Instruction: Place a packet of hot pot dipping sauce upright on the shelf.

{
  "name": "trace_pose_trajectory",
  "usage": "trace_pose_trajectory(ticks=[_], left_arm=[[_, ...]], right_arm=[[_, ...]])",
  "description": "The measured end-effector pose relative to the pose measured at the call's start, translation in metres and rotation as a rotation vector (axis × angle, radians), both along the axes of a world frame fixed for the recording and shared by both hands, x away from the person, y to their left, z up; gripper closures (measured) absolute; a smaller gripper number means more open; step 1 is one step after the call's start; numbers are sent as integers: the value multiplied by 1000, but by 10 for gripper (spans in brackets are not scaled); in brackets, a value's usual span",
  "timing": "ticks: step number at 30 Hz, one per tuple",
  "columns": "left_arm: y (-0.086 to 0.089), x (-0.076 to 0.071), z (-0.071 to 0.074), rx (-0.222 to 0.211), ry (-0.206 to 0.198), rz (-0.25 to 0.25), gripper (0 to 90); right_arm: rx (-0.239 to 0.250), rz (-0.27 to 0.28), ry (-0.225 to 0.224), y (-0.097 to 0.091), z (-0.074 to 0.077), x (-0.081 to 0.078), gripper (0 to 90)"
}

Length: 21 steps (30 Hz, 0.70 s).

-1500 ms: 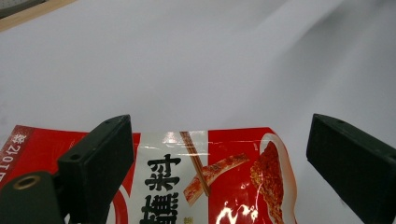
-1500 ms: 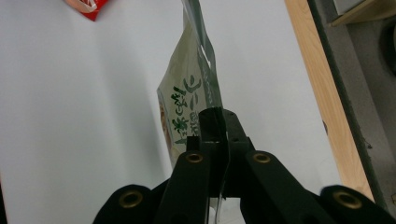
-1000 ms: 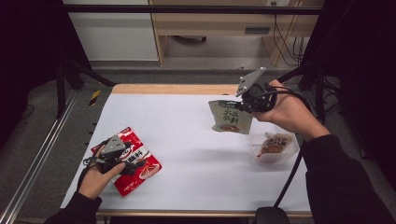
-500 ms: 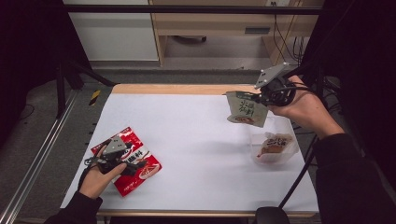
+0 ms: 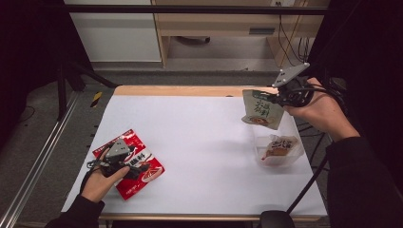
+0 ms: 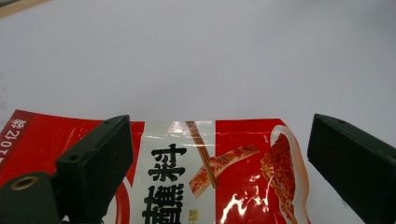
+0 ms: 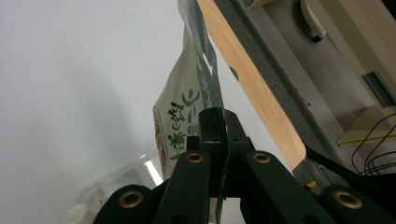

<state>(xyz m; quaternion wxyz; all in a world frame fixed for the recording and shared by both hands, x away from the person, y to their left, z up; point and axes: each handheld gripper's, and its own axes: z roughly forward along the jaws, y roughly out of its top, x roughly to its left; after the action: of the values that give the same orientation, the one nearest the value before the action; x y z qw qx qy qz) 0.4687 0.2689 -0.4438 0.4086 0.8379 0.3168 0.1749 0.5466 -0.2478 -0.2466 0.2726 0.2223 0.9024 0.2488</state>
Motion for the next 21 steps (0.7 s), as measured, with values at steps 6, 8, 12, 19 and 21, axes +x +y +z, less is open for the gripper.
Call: trace_pose_trajectory(ticks=[6,8,12,19,21], left_arm=[[2,1,0,-4,1,10,68],[1,1,-1,-3,4,9,68],[0,1,-1,-5,7,8,68],[4,2,-1,-17,11,15,68],[5,3,-1,-21,14,18,68]], right_arm=[[8,-16,6,-14,-5,-1,900],[25,-15,9,-20,-8,-3,900],[36,-8,21,-28,-12,-8,900],[53,-6,37,-41,-18,-14,900],[61,-5,40,-44,-19,-16,900]])
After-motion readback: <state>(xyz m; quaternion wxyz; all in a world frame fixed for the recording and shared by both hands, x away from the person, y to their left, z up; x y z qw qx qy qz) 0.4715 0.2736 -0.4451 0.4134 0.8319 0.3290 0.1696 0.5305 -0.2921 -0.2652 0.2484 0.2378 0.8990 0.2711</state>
